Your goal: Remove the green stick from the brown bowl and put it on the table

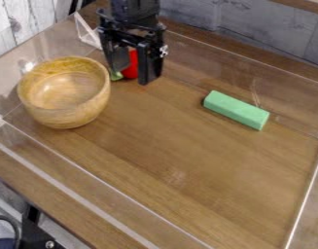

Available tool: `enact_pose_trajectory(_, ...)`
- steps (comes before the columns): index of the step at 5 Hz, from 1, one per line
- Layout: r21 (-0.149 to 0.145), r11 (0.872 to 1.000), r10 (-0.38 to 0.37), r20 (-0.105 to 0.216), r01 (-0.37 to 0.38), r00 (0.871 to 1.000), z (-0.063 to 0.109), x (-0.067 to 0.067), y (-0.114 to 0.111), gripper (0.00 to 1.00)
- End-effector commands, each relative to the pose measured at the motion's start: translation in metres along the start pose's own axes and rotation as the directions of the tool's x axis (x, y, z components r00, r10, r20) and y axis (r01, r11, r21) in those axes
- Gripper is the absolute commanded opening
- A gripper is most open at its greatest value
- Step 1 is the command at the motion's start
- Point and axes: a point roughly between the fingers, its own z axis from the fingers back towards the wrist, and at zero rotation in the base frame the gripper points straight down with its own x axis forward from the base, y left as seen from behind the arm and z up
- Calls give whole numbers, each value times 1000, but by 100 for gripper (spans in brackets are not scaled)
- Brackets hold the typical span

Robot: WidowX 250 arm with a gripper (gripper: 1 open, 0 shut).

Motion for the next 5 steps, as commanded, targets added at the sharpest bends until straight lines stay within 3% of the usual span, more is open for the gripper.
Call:
enact_pose_trajectory(1,28,999,-27,102,25,994,15,17,2,100)
enact_pose_trajectory(3,58,998,-10,190,-1,982,21,19,13,100)
enact_pose_trajectory(5,102,994,12,291,-44,957,20,25,22,100)
